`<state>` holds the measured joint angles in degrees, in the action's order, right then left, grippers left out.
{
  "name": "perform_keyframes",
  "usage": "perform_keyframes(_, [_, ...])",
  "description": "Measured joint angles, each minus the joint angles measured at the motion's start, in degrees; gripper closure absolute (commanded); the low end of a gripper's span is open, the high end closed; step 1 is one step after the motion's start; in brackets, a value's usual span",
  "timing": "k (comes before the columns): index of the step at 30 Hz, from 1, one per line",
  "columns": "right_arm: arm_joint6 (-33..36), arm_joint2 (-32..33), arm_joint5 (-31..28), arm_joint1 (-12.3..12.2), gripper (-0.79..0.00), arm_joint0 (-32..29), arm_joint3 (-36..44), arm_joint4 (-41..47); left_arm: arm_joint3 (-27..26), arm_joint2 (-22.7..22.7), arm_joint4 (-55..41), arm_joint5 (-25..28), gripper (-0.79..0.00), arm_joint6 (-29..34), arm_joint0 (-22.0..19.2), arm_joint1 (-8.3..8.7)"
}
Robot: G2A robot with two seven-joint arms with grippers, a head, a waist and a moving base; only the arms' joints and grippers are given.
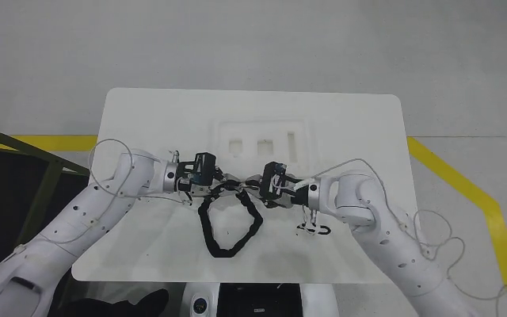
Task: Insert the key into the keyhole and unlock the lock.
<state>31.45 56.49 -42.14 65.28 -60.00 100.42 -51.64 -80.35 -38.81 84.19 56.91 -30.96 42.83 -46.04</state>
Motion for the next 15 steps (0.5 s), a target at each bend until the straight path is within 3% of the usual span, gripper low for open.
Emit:
perform_keyframes(5, [3.94, 0.10, 5.50, 0.07, 0.000, -0.90, -0.97, 9.84, -1.87, -1.71, 1.06, -1.15, 0.000, 2.64, 1.02, 0.38])
perform_keyframes(13, [6.98, 0.18, 11.48, 0.07, 0.000, -2.27, -0.71, 17.50, -5.90, -4.61, 1.43, -2.58, 0.000, 6.89, 3.24, 1.12])
perform_keyframes(14, [7.05, 0.10, 11.46, 0.07, -0.117, -2.39, -0.26, 17.72, -6.42, -5.09, 1.30, -2.64, 0.000, 7.42, 3.58, 1.23])
perform_keyframes(15, [7.10, 0.00, 11.23, 0.06, -0.591, -2.44, 0.01, 17.77, -6.79, -5.46, 1.20, -2.60, 0.000, 7.80, 3.83, 1.32])
